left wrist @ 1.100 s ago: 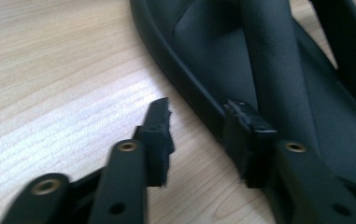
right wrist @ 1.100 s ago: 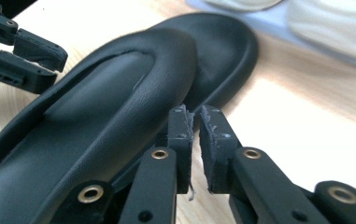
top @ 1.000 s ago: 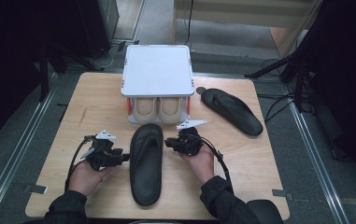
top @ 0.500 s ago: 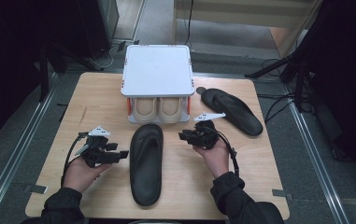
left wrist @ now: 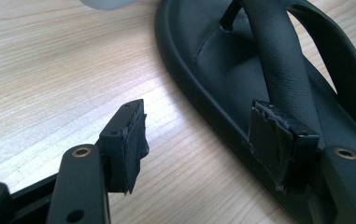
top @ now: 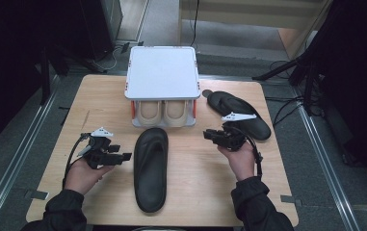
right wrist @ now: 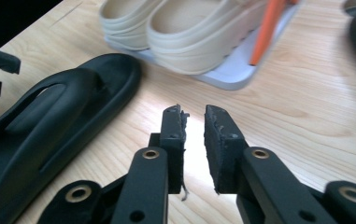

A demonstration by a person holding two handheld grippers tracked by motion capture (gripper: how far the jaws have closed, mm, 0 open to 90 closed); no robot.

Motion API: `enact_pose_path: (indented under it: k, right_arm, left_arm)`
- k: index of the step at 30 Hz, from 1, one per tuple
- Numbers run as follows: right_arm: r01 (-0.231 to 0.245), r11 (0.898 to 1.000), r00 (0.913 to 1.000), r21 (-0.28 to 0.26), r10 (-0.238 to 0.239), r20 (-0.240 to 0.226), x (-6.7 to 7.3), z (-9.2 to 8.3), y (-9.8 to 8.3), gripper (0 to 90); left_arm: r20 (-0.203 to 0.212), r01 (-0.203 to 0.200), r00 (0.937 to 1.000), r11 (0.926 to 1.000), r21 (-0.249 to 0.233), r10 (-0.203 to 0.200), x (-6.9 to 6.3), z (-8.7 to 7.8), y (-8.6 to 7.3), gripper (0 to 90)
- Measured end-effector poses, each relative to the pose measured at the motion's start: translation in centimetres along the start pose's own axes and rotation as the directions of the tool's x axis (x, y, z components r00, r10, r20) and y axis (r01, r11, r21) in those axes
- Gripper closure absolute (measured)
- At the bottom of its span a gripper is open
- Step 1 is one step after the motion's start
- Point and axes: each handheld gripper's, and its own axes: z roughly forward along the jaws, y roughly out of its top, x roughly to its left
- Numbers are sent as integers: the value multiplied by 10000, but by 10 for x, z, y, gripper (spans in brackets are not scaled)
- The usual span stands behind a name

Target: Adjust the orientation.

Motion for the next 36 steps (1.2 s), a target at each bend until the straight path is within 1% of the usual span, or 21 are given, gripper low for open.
enact_pose_path:
  k: [5,6,8,10,11,13,16,20,23,26,28,29,36]
  right_arm:
    - [-195,9998,9995,-85,197,266,-12,-12,-1,876]
    - [-223,9997,9992,-83,225,337,-14,-14,-1,888]
    - [-224,9997,9986,-119,230,472,-18,-17,-2,900]
    - [-232,9996,9980,-183,243,590,-22,-20,-3,900]
    - [-327,9993,9972,-206,340,666,-25,-22,-3,900]
    - [-428,9989,9958,-201,443,796,-32,-25,-5,900]
    - [-673,9975,9924,-221,692,1022,-42,-29,-6,900]
    - [-883,9949,9871,-478,938,1298,-56,-36,-7,900]
    - [-860,9952,9833,-472,924,1565,-64,-39,-7,900]
    - [-908,9945,9811,-526,984,1665,-72,-40,-8,900]
    - [-1035,9931,9792,-543,1113,1697,-79,-40,-10,900]
    - [-1146,9920,9773,-528,1221,1732,-82,-40,-11,900]
    - [-1443,9877,9684,-598,1534,1966,-100,-41,-12,900]
  left_arm:
    - [33,-14,10000,10000,60,14,3,1,2,372]
    - [20,3,10000,10000,7,-3,3,1,3,372]
    - [11,3,10000,10000,-36,-3,3,2,3,372]
    - [-19,-38,10000,10000,28,38,4,2,4,372]
    - [-20,-89,10000,10000,14,90,5,3,4,372]
    - [42,-10,10000,10000,2,10,5,3,4,373]
    - [37,-4,10000,10000,-4,4,5,4,4,373]
    - [33,-81,10000,10000,52,81,5,5,4,373]
    - [13,-100,9999,9999,93,100,5,5,4,373]
    - [-13,-88,10000,10000,38,88,4,5,4,373]
    - [-18,-111,9999,9999,55,111,4,5,4,373]
    - [12,-115,9999,9999,69,115,4,6,4,373]
    - [-27,-192,9998,9997,154,192,4,6,4,372]
